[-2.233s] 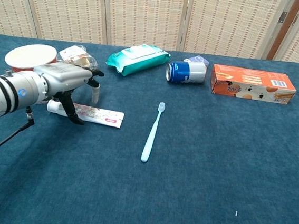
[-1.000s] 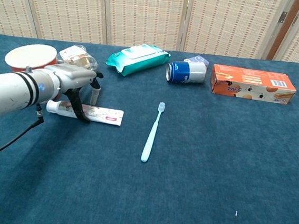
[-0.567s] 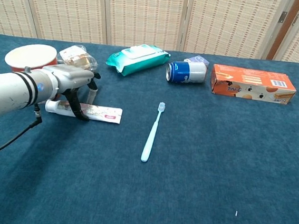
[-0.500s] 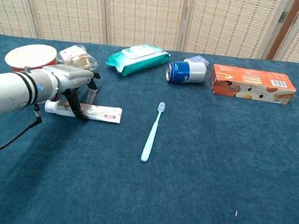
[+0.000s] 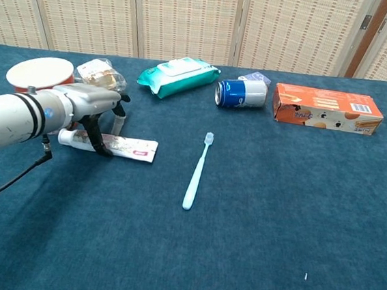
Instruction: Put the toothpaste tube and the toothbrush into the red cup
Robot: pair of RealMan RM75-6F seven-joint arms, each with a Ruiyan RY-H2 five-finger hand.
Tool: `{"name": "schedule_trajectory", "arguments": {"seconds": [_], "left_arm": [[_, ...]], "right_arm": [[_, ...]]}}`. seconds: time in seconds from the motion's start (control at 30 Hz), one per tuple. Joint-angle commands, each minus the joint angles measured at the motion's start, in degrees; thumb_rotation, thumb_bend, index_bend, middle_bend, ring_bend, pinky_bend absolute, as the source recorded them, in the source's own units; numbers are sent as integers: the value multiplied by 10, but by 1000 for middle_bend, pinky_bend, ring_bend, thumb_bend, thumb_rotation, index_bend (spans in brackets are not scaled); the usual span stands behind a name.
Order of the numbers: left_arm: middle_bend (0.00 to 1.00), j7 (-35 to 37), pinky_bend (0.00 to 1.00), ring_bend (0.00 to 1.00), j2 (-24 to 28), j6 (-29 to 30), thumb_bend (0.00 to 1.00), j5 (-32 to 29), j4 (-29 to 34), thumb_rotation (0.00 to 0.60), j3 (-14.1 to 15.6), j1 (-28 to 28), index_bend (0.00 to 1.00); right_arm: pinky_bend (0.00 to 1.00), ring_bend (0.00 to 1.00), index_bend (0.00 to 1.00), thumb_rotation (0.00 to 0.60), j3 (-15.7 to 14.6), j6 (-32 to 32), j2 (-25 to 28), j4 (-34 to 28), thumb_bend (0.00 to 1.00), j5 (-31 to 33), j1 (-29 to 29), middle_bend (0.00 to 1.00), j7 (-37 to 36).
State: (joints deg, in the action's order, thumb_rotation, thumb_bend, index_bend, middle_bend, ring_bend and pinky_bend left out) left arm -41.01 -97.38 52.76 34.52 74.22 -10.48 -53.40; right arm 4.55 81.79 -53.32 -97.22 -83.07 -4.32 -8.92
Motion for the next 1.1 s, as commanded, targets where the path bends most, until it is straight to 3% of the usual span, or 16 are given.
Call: {"name": "schedule_trajectory", "arguments": {"seconds": [0.03, 0.6, 1.1], "left_arm": [[0, 5, 0, 0, 8, 9, 365, 12, 16, 600, 3, 4, 584], [0, 47, 0, 0, 60, 47, 366, 64, 110, 600, 6, 32, 606], [0, 179, 0, 0, 112, -8, 367, 24, 170, 600, -44, 53, 602]], "right_arm": [[252, 0, 48, 600, 0, 0, 0, 0, 0, 0, 0, 38, 1], [252, 0, 48, 600, -1, -7, -3, 0, 0, 2, -3, 38, 6], [252, 0, 48, 600, 0, -11, -5, 1, 0, 5, -5, 38, 9]]}}
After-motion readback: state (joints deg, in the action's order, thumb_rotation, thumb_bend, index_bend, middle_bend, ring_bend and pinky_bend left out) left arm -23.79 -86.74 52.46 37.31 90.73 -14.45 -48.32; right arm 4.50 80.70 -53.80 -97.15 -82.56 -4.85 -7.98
